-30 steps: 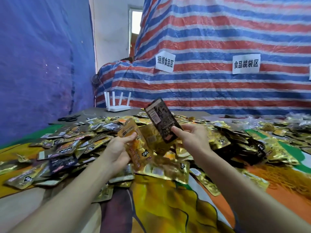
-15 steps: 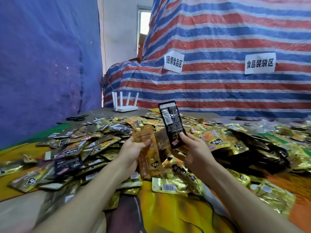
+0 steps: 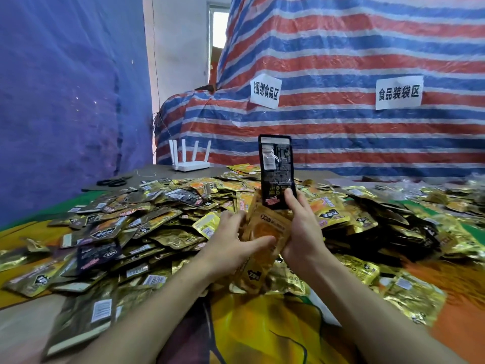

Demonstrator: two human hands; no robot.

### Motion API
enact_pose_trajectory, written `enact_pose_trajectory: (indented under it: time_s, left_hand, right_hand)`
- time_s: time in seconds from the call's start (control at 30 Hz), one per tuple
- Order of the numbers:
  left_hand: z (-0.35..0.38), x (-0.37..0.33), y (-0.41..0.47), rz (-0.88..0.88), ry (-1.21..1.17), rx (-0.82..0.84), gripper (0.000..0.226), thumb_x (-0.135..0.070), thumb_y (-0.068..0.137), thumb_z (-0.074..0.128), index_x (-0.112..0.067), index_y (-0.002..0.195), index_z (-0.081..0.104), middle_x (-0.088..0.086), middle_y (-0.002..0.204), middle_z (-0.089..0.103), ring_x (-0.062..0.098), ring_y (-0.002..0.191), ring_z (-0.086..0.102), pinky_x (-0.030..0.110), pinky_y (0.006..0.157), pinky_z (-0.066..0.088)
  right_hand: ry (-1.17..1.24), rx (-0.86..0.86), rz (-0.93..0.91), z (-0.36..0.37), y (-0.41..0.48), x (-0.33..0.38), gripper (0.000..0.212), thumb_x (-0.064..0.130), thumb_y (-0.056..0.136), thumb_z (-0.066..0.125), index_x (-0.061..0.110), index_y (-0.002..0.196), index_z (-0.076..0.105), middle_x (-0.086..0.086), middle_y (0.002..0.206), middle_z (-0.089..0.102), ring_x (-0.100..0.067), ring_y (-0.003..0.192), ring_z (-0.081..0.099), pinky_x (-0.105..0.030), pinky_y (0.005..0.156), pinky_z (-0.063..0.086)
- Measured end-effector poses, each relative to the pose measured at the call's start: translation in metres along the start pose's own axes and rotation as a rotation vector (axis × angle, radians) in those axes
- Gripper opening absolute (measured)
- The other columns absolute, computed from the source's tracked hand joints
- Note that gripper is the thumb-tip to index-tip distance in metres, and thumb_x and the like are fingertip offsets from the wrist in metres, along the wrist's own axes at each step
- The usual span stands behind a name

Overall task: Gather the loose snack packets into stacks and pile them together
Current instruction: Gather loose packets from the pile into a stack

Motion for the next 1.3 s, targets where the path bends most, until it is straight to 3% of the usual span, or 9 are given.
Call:
enact_pose_trajectory:
  time_s: [0.1,0.2,0.3,0.4,0.57,0.77,1.03,1.17,1.3]
  left_hand:
    - [0.000,0.003,-0.001,-0.001,-0.202,0.023,0.046,-0.031,0.076,0.086,-0.033,0.112,0.056,-0.004,0.114,0.065,0.004,0.098,0.068,0.025,0.082,0.059]
    - [-0.002,0.005,-0.001,0.011,-0.291,0.004,0.060,-0.025,0.070,0.091,-0.028,0.119,0.055,0.000,0.106,0.075,0.013,0.098,0.073,0.034,0.082,0.061]
    - [0.003,0.007,-0.002,-0.008,-0.296,0.083,0.054,-0.019,0.070,0.090,-0.023,0.115,0.060,-0.004,0.102,0.077,0.014,0.097,0.074,0.027,0.081,0.059]
    - [0.012,0.011,-0.006,-0.036,-0.256,0.145,0.047,-0.007,0.072,0.087,-0.020,0.110,0.062,-0.003,0.099,0.077,0.011,0.096,0.073,0.022,0.083,0.057]
    - [0.007,0.014,-0.007,-0.080,-0.377,0.078,0.046,-0.009,0.070,0.085,-0.011,0.111,0.063,0.002,0.094,0.078,0.018,0.087,0.074,0.031,0.077,0.060]
    - [-0.012,0.019,-0.003,-0.083,-0.625,-0.113,0.040,-0.012,0.064,0.079,-0.009,0.101,0.064,0.001,0.081,0.077,0.015,0.072,0.075,0.024,0.058,0.057]
    - [-0.007,0.018,-0.008,-0.111,-0.681,-0.162,0.051,-0.021,0.067,0.078,-0.010,0.113,0.060,0.007,0.091,0.077,0.024,0.084,0.076,0.040,0.066,0.062]
    - [-0.001,0.010,-0.011,-0.072,-0.707,-0.157,0.054,-0.018,0.068,0.078,-0.011,0.118,0.058,0.006,0.093,0.077,0.022,0.084,0.075,0.038,0.064,0.061]
    - [-0.003,0.004,-0.012,0.012,-0.550,-0.175,0.059,-0.009,0.082,0.076,-0.034,0.126,0.045,-0.002,0.105,0.074,0.014,0.099,0.072,0.034,0.083,0.059]
  right_hand:
    - [0.047,0.059,0.060,0.009,-0.005,0.000,0.024,0.032,0.100,0.057,0.024,0.122,0.064,-0.016,0.116,0.073,-0.038,0.101,0.071,-0.061,0.088,0.056]
    - [0.064,0.077,0.072,0.013,-0.008,0.000,0.017,0.030,0.099,0.060,0.025,0.111,0.071,-0.016,0.109,0.074,-0.036,0.093,0.073,-0.054,0.075,0.061]
    - [0.047,0.058,0.059,0.014,-0.010,0.001,0.024,0.030,0.100,0.058,0.021,0.120,0.067,-0.018,0.117,0.073,-0.037,0.098,0.072,-0.056,0.080,0.060]
    - [0.043,0.034,0.060,0.012,-0.012,-0.001,0.033,0.028,0.100,0.058,0.019,0.132,0.061,-0.015,0.110,0.075,-0.031,0.088,0.075,-0.046,0.069,0.061]
    - [0.070,-0.130,-0.005,-0.008,-0.009,0.012,0.025,0.023,0.104,0.053,0.016,0.124,0.066,-0.010,0.118,0.072,-0.021,0.102,0.063,-0.035,0.086,0.047]
    - [-0.382,-0.216,-0.147,-0.026,-0.011,0.021,0.016,0.006,0.100,0.059,0.019,0.105,0.065,-0.005,0.102,0.075,-0.014,0.088,0.074,-0.028,0.076,0.056]
    - [-0.583,-0.029,-0.059,0.002,-0.022,-0.007,0.024,0.002,0.099,0.048,0.021,0.102,0.062,-0.013,0.095,0.074,-0.036,0.086,0.071,-0.058,0.075,0.058]
    - [-0.638,-0.037,-0.105,0.001,-0.023,-0.005,0.026,0.002,0.100,0.048,0.026,0.101,0.060,-0.004,0.089,0.075,-0.025,0.077,0.074,-0.043,0.062,0.061]
    - [-0.613,0.025,-0.082,0.006,-0.021,-0.014,0.030,0.009,0.099,0.037,0.014,0.102,0.066,-0.009,0.090,0.076,-0.023,0.079,0.072,-0.037,0.063,0.060]
Point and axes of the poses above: each hand's wrist, its own y-axis towards the middle knuckle, its own z-axis out of the palm, x = y × z, the point moved 7 cm from there along y, towards the middle knuckle
